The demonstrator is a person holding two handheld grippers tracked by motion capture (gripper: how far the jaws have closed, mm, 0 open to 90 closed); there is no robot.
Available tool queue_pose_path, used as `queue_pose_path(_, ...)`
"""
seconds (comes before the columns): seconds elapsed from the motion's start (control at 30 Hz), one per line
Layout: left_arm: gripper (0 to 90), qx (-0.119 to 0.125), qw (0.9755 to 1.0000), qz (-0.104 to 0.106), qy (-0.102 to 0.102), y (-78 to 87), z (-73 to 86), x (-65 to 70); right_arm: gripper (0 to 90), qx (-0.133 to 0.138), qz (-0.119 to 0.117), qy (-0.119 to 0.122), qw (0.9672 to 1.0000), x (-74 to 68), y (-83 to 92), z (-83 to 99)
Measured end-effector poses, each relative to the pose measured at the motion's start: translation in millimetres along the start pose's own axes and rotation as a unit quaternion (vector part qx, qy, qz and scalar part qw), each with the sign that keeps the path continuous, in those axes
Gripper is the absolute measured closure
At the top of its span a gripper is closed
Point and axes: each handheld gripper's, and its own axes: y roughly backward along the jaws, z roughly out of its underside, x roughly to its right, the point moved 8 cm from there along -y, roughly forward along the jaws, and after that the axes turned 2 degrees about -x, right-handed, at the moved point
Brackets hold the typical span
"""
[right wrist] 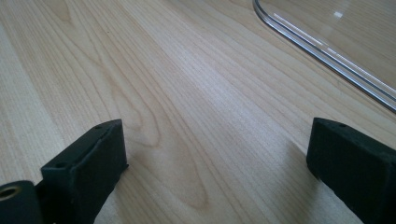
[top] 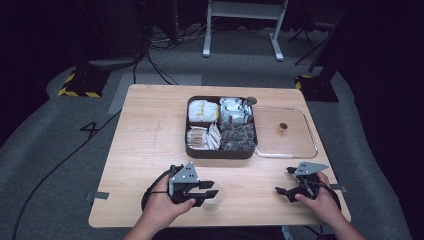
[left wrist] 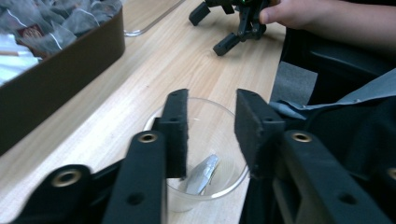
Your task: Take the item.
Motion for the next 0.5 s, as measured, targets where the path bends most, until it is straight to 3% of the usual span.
queue_pose_path(0.27, 49.0, 0.014, 0.9985, -0.054, -0.003, 14.1, -8.1, -15.8, 4.9, 0.0, 0.0, 0.001, 1.0, 0.5, -0.3, -0.3)
queue_pose_path(0.4, 44.8, 0.006, 0.9953, -0.097, -0.003, 26.6, -6.1, -31.0, 4.9, 0.0, 0.001, 0.0, 1.0, 1.0, -0.8, -0.8)
queue_pose_path(0.5, 44.1, 0.002, 0.9921, -0.125, 0.01, 36.5, -2.1, -43.3, 4.9, 0.0, 0.0, -0.001, 1.0, 1.2, -1.0, -1.0)
